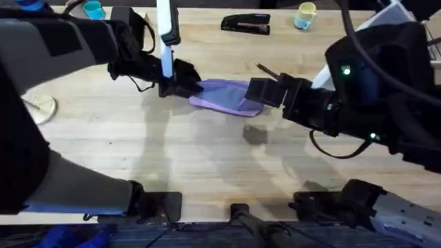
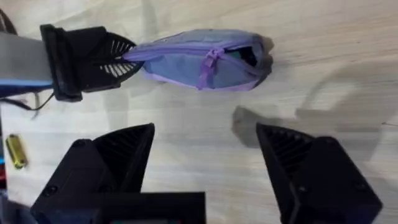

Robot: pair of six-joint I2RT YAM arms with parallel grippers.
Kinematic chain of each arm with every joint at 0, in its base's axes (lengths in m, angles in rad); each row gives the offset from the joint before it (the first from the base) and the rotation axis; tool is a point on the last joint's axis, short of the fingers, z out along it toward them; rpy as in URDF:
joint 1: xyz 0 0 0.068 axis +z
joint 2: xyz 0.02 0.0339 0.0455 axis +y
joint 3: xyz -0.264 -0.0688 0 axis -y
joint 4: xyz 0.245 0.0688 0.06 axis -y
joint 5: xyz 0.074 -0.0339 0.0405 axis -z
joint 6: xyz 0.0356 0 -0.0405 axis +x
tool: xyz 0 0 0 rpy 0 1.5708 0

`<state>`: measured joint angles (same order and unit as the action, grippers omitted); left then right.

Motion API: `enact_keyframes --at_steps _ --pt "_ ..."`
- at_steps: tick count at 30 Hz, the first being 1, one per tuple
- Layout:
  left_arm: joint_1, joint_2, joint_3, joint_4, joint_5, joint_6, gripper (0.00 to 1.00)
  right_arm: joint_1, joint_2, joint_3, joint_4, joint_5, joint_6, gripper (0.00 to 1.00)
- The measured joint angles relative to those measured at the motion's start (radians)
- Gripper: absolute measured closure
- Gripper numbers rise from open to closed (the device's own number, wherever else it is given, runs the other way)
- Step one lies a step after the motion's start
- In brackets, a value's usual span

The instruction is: Unzip the bag, pick up the pens from the table one at a time and place them inside, then zip the bag closed.

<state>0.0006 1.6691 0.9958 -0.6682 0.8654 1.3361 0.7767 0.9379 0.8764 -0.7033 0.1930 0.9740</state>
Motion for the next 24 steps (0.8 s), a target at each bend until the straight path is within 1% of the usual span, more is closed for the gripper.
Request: enact_keyframes --at_steps 6,24 --pt "0.0 0.0 0.0 0.0 0.0 0.0 0.956 0.012 0.006 0.001 0.0 0.057 0.029 0.005" --pt "0.0 0.0 0.0 -0.001 0.0 0.0 0.957 0.012 0.137 0.003 0.102 0.073 0.051 0.005"
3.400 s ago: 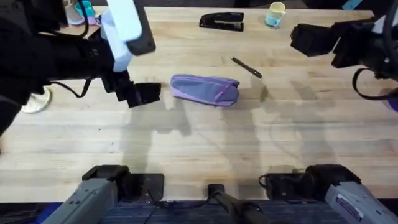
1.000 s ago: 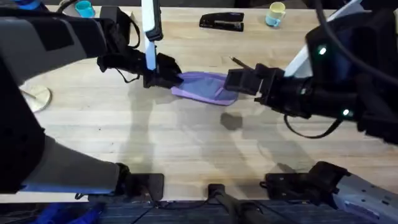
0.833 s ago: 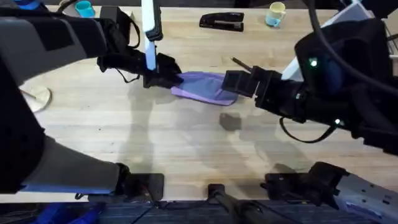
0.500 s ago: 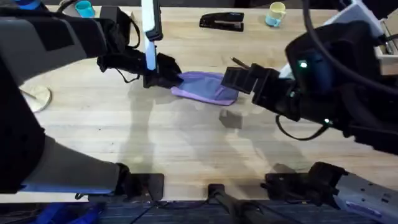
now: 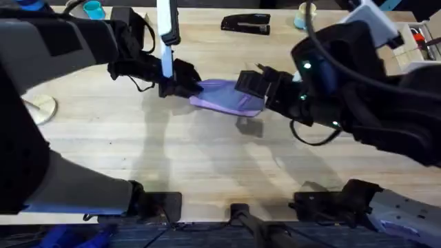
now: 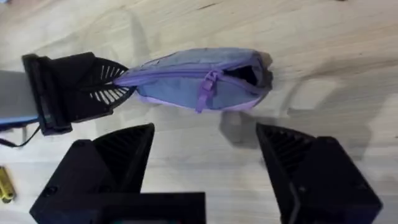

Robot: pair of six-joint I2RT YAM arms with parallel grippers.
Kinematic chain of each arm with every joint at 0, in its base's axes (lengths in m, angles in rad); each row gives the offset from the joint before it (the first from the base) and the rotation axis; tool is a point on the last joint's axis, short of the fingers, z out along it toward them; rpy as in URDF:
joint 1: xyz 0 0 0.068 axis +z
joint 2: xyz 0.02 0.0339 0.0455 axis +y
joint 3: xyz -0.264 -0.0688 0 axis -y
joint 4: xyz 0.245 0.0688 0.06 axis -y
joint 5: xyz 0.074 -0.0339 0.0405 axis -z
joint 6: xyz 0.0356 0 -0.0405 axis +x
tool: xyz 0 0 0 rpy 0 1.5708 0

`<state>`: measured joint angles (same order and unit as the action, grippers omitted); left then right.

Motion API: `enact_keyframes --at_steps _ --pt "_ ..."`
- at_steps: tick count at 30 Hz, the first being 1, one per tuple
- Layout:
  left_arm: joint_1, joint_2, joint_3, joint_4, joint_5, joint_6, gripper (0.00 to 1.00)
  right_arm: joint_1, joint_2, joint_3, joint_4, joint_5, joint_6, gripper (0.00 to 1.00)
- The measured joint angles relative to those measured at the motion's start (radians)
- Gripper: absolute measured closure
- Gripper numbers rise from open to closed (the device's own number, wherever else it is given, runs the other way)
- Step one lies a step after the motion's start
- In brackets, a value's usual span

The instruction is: Unzip the bag, pick up the pens from the table one at a time and place them inside, then zip the bag closed.

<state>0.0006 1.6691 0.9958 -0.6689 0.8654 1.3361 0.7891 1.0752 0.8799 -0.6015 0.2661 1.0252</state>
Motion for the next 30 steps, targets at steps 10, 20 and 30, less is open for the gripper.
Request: enact_keyframes --at_steps 10,20,30 --pt "0.0 0.0 0.0 0.0 0.0 0.0 0.957 0.0 0.134 0.0 0.083 0.0 0.0 0.005" --pt "0.0 0.0 0.0 0.0 0.0 0.0 0.957 -0.002 0.251 0.0 0.188 0.003 0.0 0.005" --pt "0.0 0.0 0.0 0.004 -0.001 0.0 0.957 -0.048 0.332 0.001 0.255 0.007 0.0 0.215"
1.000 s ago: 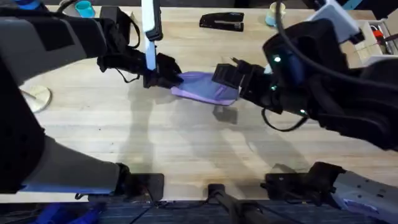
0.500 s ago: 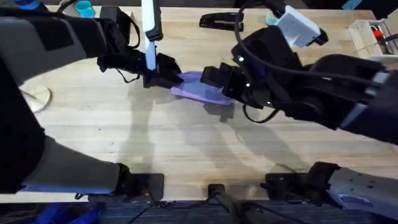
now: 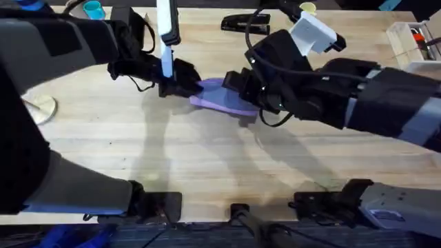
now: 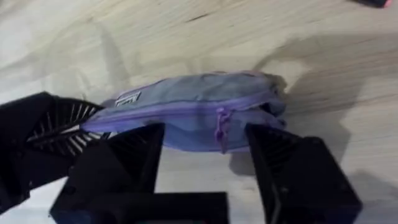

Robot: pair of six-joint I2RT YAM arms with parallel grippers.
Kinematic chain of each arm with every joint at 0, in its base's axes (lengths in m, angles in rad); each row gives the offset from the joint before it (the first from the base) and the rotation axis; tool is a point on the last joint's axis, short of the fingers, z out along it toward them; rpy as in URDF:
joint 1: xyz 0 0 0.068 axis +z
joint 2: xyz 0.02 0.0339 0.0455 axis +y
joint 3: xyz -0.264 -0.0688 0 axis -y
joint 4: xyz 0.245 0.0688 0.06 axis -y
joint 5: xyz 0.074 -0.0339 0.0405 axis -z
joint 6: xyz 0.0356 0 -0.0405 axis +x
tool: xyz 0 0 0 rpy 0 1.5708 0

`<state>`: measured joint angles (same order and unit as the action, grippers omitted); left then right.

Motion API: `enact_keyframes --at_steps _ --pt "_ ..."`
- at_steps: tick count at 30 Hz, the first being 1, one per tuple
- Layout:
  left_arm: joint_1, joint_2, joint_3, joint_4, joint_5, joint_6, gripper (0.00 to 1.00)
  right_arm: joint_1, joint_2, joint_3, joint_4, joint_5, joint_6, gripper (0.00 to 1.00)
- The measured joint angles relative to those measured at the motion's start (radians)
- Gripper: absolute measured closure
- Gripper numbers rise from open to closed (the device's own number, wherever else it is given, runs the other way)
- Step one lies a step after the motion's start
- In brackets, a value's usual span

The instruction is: Unzip the bag, pick up the pens from the table one at a time and place them inside, then zip the bag closed.

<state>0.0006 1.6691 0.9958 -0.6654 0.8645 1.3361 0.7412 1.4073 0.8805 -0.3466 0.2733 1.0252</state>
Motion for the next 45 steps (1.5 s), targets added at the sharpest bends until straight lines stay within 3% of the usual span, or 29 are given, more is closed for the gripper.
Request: enact_keyframes --at_steps 18,31,45 --pt "0.0 0.0 0.0 0.004 0.0 0.0 0.958 -0.026 0.014 0.0 0.009 -0.004 -0.001 0.955" --pt "0.002 0.0 0.0 0.004 -0.001 0.0 0.958 -0.027 -0.032 0.024 -0.011 -0.038 -0.232 0.97" --pt "0.006 0.0 0.0 -0.001 -0.001 0.0 0.958 -0.038 -0.053 0.084 -0.014 -0.108 -0.324 0.97"
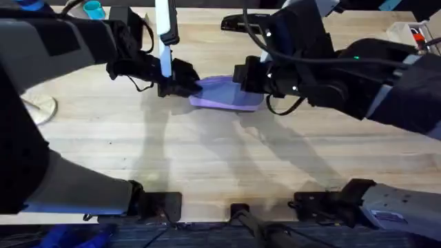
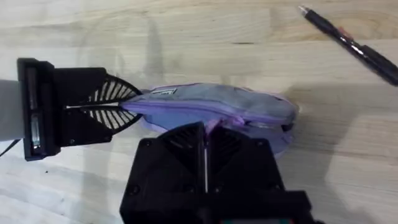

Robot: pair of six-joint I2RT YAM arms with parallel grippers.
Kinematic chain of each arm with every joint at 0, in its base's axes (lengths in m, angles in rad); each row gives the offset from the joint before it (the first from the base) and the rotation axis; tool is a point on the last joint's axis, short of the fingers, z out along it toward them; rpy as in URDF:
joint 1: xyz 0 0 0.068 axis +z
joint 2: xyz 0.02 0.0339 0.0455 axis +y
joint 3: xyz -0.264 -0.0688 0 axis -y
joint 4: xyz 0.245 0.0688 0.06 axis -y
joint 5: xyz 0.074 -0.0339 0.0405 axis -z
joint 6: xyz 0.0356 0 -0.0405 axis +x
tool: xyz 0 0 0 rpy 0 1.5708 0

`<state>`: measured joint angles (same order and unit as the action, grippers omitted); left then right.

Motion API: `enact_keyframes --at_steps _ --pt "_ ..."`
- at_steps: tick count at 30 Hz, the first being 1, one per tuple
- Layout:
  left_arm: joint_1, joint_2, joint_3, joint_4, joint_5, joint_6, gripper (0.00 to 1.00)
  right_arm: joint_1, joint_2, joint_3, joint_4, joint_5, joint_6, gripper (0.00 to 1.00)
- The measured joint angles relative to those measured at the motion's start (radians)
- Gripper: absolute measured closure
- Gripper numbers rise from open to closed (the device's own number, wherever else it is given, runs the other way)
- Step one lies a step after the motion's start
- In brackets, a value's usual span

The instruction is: Unzip the bag, pick up the pens from the table one at a time and place them inside, then zip the bag closed.

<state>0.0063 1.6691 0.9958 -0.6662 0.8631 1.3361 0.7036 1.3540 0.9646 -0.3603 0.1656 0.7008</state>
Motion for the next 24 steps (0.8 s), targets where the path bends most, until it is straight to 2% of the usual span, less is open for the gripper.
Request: enact_keyframes --at_steps 5,12,24 --pt "0.0 0.0 0.0 0.0 0.0 0.0 0.958 -0.003 0.023 0.003 0.023 -0.053 -0.03 0.97" --pt "0.0 0.0 0.0 -0.002 -0.001 0.0 0.958 -0.006 0.134 0.008 0.191 -0.217 -0.063 0.97" --pt "0.0 0.0 0.0 -0.003 -0.002 0.0 0.958 -0.008 0.237 0.009 0.397 -0.452 -0.102 0.97"
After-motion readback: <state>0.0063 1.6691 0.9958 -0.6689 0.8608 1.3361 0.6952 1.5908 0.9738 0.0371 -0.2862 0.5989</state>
